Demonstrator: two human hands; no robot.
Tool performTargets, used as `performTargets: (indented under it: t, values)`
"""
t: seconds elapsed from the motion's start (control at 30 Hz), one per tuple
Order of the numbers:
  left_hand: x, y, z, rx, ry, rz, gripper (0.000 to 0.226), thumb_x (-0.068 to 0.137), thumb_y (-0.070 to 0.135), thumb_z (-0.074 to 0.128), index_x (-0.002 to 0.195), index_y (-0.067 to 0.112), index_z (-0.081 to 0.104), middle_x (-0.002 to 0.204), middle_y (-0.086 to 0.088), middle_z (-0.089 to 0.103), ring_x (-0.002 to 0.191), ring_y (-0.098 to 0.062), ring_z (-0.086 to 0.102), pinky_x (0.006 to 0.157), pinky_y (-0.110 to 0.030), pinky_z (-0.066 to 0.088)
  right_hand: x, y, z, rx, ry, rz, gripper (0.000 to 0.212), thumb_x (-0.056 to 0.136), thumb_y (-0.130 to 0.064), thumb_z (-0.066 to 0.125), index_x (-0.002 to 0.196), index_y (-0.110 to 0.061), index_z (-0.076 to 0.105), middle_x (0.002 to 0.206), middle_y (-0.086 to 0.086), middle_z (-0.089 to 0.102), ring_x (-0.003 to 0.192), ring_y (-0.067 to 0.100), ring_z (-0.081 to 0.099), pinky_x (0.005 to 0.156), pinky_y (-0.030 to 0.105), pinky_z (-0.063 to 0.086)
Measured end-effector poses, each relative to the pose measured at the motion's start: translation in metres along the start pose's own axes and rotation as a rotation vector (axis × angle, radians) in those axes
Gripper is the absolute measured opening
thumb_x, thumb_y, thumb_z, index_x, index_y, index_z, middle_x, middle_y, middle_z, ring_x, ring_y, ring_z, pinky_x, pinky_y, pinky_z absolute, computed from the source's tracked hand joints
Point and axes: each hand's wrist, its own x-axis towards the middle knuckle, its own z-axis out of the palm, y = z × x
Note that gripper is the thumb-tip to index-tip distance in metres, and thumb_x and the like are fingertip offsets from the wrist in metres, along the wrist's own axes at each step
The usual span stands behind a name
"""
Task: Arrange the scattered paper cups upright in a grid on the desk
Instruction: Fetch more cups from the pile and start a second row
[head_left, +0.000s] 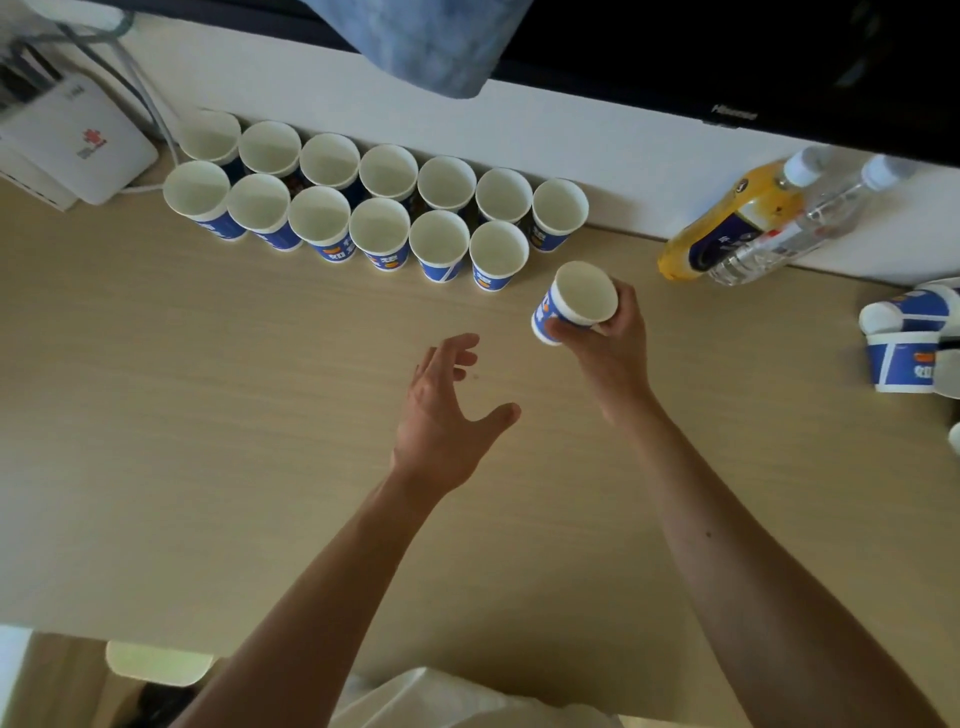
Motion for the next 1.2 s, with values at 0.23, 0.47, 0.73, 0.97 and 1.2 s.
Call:
performTargets:
  t: [0.23, 0.47, 0.73, 0.97, 1.2]
  values:
    - [-0.01, -0.014, -0.005, -0.009, 0.001, -0.025, 0.067, 0.076, 0.029, 0.085, 0.134, 0.025, 0.052, 0.122, 0.008, 0.058, 0.109, -0.01, 0.055, 0.087, -0.024, 0.044, 0.046, 0.022, 0.02, -0.181, 0.084, -0.032, 0.066, 0.066, -0.015, 0.087, 0.122, -0.016, 0.052, 0.104, -0.013, 0.061, 0.09, -0.002, 0.062, 0.085, 0.033, 0.059]
    - [-0.007, -0.019, -0.011, 0.002, 0.013, -0.028, 0.062, 0.076, 0.029, 0.084, 0.131, 0.023, 0.055, 0.121, 0.009, 0.058, 0.108, -0.009, 0.056, 0.083, -0.018, 0.042, 0.063, 0.036, 0.033, -0.234, 0.102, -0.036, 0.058, 0.066, -0.018, 0.085, 0.115, -0.017, 0.053, 0.099, -0.013, 0.062, 0.085, -0.001, 0.062, 0.083, 0.038, 0.059]
    - [-0.006, -0.019, -0.01, 0.026, 0.006, -0.021, 0.061, 0.077, 0.031, 0.083, 0.131, 0.022, 0.055, 0.121, 0.009, 0.058, 0.107, -0.009, 0.056, 0.084, -0.023, 0.044, 0.07, 0.043, 0.034, -0.223, 0.1, -0.045, 0.058, 0.069, -0.016, 0.085, 0.117, -0.013, 0.052, 0.104, -0.01, 0.063, 0.092, 0.002, 0.062, 0.086, 0.037, 0.059]
    - [-0.011, -0.008, 0.0, 0.029, 0.001, -0.005, 0.059, 0.078, 0.03, 0.084, 0.13, 0.022, 0.056, 0.119, 0.009, 0.06, 0.105, -0.007, 0.056, 0.083, -0.021, 0.045, 0.038, 0.05, 0.018, -0.222, 0.121, 0.053, 0.081, 0.073, -0.005, 0.081, 0.143, -0.014, 0.041, 0.137, 0.001, 0.053, 0.122, 0.013, 0.053, 0.084, 0.017, 0.049]
    - [-0.035, 0.026, 0.02, -0.041, 0.027, -0.008, 0.045, 0.082, 0.025, 0.08, 0.123, 0.023, 0.06, 0.11, 0.009, 0.066, 0.104, -0.007, 0.062, 0.078, -0.022, 0.052, -0.046, 0.034, -0.029, 0.032, 0.191, 0.056, 0.066, 0.082, 0.005, 0.073, 0.141, -0.007, 0.045, 0.133, 0.012, 0.058, 0.12, 0.019, 0.059, 0.076, 0.004, 0.047]
